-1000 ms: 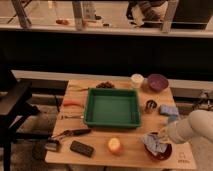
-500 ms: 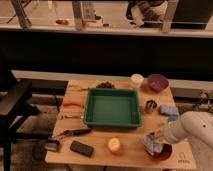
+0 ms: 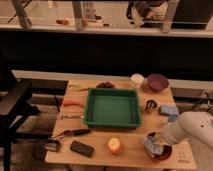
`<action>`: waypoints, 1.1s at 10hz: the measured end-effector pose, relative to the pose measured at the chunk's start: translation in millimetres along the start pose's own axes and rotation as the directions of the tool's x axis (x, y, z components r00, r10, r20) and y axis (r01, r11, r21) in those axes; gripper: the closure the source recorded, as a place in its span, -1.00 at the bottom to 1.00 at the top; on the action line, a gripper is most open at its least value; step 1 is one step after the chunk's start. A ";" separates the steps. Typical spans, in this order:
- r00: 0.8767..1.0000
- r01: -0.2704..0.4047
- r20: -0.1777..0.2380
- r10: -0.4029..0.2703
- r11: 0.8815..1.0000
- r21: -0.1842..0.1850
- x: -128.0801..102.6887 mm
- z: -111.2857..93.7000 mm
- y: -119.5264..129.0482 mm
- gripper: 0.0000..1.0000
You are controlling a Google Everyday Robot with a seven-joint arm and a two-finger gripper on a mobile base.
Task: Wipe red bowl with towel
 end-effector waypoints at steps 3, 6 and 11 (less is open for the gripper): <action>1.000 -0.005 -0.011 0.005 0.999 -0.048 2.6 -2.4 19.8 1.00; 0.999 -0.021 -0.032 0.019 0.998 -0.061 14.3 -5.5 29.7 1.00; 0.996 0.011 -0.090 -0.011 1.000 0.003 26.1 -8.8 8.8 1.00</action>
